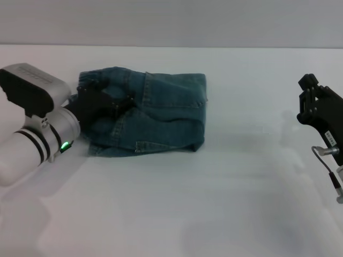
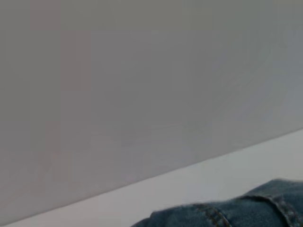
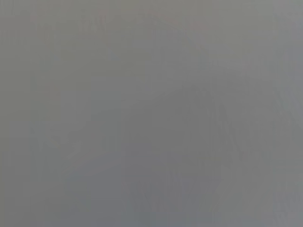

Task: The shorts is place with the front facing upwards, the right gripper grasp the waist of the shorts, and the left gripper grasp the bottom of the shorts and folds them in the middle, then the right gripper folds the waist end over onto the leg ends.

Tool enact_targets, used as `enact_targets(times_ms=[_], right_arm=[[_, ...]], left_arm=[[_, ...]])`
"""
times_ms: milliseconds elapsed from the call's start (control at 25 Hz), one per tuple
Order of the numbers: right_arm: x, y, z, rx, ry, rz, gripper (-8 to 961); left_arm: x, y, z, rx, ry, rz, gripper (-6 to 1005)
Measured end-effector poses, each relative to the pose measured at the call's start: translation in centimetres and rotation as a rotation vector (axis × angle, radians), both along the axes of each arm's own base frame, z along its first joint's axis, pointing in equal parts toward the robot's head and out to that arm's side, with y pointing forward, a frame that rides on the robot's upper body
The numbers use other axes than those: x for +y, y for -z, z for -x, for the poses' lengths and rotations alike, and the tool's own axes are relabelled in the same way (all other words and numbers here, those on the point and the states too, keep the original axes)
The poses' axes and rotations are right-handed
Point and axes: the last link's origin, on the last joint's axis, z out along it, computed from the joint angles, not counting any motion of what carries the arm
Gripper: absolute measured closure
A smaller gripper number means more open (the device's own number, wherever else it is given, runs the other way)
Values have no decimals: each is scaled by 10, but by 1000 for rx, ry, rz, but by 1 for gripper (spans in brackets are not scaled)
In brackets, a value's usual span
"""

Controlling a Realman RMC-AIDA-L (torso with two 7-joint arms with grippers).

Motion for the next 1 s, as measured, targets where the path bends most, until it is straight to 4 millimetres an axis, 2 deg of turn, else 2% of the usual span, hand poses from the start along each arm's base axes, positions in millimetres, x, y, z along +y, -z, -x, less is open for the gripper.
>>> enact_targets(times_ms=[80,320,400,480,600,840,960,1000], right_arm=[[0,0,0,0,0,1,954],[-1,1,0,1,-3,3,954],[-2,1,0,1,-1,3,954],[-2,1,0,0,0,4,954],[-2,2,1,-3,-7,11,954],[0,14,14,-66,-86,53,955],[1,24,26,-145,-162,92,955],[3,28,29,-165,-177,113,955]], left_arm=[[-3,-4,0,-29,13,-19,230],[-19,-9,-16,-128,120,-52,230],[-26,-7,-24,-143,159,-48,230],[-42,4,-44,-169,238,-7,230],[-49,8,-50,-193,266,6,230],[-45,-5,-45,-219,256,-69,231],[-38,-24,-30,-229,212,-172,231],[-37,-35,-19,-238,181,-242,231]])
